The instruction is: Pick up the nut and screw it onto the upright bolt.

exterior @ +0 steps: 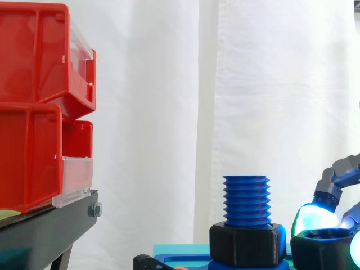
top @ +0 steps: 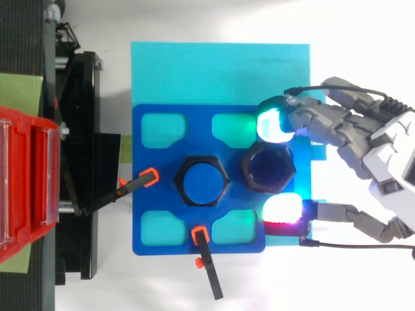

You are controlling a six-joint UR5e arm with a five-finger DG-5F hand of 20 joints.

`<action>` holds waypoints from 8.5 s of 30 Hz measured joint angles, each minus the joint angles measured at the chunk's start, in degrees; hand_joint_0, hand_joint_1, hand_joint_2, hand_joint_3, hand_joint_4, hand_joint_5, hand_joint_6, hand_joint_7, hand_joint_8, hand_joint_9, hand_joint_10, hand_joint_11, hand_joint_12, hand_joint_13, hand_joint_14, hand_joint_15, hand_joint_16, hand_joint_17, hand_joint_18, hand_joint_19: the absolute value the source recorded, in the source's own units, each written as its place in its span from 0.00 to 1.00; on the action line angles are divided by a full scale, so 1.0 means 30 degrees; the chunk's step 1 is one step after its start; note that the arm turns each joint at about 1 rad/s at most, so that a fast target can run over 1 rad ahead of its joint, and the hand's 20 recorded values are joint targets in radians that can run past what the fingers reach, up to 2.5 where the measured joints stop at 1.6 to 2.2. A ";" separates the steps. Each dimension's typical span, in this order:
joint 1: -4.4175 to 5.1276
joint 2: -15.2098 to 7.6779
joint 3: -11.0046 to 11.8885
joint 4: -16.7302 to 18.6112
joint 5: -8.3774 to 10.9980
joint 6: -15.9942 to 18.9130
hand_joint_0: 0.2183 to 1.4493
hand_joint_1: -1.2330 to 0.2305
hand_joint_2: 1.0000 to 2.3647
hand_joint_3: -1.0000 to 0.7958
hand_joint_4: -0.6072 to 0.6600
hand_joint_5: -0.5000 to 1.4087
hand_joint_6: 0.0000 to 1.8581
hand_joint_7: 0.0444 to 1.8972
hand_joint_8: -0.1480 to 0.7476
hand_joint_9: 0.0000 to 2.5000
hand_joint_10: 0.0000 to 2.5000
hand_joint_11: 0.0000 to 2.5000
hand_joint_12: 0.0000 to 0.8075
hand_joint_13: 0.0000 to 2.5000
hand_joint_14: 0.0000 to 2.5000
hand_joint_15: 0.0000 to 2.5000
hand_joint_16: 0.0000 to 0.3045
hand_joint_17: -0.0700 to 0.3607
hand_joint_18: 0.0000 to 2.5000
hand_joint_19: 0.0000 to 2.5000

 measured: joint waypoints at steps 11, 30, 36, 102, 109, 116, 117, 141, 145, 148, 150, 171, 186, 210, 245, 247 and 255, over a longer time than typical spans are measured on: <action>-0.0284 0.0015 0.0243 -0.0471 -0.0116 0.0070 0.28 0.36 0.00 0.28 0.72 0.18 0.27 0.53 0.53 0.35 0.00 0.11 0.35 0.31 0.00 0.02 0.08 0.29 0.19 0.00; -0.0537 0.0879 0.1108 -0.4299 -0.0763 0.3515 0.28 0.36 0.00 0.28 0.72 0.18 0.27 0.53 0.53 0.34 0.00 0.11 0.35 0.31 0.00 0.02 0.08 0.29 0.18 0.00; -0.0613 0.1927 0.1114 -0.5264 -0.1011 0.3595 0.28 0.36 0.00 0.28 0.72 0.18 0.27 0.54 0.53 0.34 0.00 0.11 0.35 0.31 0.00 0.02 0.08 0.29 0.18 0.00; -0.3436 -0.0121 0.3196 0.0015 -0.8353 -0.0008 0.28 0.37 0.00 0.28 0.72 0.18 0.27 0.53 0.54 0.34 0.00 0.11 0.35 0.31 0.00 0.02 0.08 0.30 0.18 0.00; -0.3381 -0.0249 0.3196 -0.0046 -0.8503 0.0014 0.28 0.37 0.00 0.28 0.72 0.18 0.27 0.53 0.53 0.34 0.00 0.11 0.35 0.31 0.00 0.02 0.09 0.30 0.18 0.00; -0.3219 -0.0243 0.3195 -0.0442 -0.8626 0.0097 0.28 0.37 0.00 0.28 0.72 0.18 0.27 0.53 0.54 0.34 0.00 0.11 0.35 0.31 0.00 0.02 0.09 0.30 0.19 0.00; -0.3201 -0.0240 0.3196 -0.0486 -0.8629 0.0126 0.28 0.37 0.00 0.28 0.72 0.18 0.27 0.53 0.53 0.34 0.00 0.11 0.35 0.31 0.00 0.02 0.09 0.30 0.18 0.00; -0.2706 -0.0239 0.3196 -0.1447 -0.8549 0.0939 0.28 0.37 0.00 0.28 0.72 0.18 0.27 0.53 0.53 0.34 0.00 0.11 0.36 0.30 0.00 0.02 0.09 0.31 0.19 0.00; -0.2709 -0.0243 0.3196 -0.1756 -0.8548 0.1107 0.28 0.37 0.00 0.28 0.72 0.18 0.27 0.53 0.53 0.34 0.00 0.11 0.36 0.30 0.00 0.02 0.09 0.31 0.19 0.00; -0.2734 -0.0240 0.3196 -0.1921 -0.8552 0.1164 0.28 0.37 0.00 0.28 0.72 0.18 0.27 0.53 0.53 0.34 0.00 0.11 0.36 0.30 0.00 0.02 0.09 0.31 0.19 0.00; -0.2754 -0.0237 0.3196 -0.1970 -0.8571 0.1176 0.28 0.37 0.00 0.28 0.72 0.18 0.27 0.53 0.53 0.34 0.00 0.11 0.36 0.30 0.00 0.02 0.09 0.31 0.19 0.00; -0.2970 -0.0243 0.3196 -0.2011 -0.8810 0.1201 0.28 0.37 0.00 0.28 0.72 0.18 0.27 0.53 0.54 0.35 0.00 0.11 0.36 0.30 0.00 0.02 0.09 0.31 0.19 0.00; -0.3133 -0.0255 0.3195 -0.2024 -0.9030 0.1213 0.28 0.38 0.00 0.28 0.72 0.18 0.27 0.53 0.53 0.35 0.00 0.11 0.36 0.30 0.00 0.02 0.09 0.31 0.19 0.00; -0.3215 -0.0255 0.3194 -0.2153 -0.9065 0.1216 0.28 0.38 0.00 0.28 0.72 0.18 0.27 0.53 0.53 0.35 0.00 0.11 0.36 0.30 0.00 0.02 0.09 0.31 0.19 0.00; -0.3218 -0.0262 0.3126 -0.2404 -0.9425 0.1212 0.28 0.37 0.00 0.28 0.71 0.18 0.27 0.53 0.53 0.35 0.00 0.11 0.36 0.30 0.00 0.02 0.09 0.31 0.19 0.00; -0.3230 -0.0262 0.3118 -0.2437 -0.9451 0.1213 0.28 0.38 0.00 0.28 0.72 0.18 0.27 0.53 0.53 0.35 0.00 0.11 0.36 0.30 0.00 0.02 0.09 0.31 0.19 0.00; -0.3265 -0.0260 0.3026 -0.2493 -0.9541 0.1208 0.28 0.38 0.00 0.28 0.72 0.18 0.27 0.53 0.53 0.35 0.00 0.11 0.36 0.30 0.00 0.02 0.09 0.31 0.19 0.00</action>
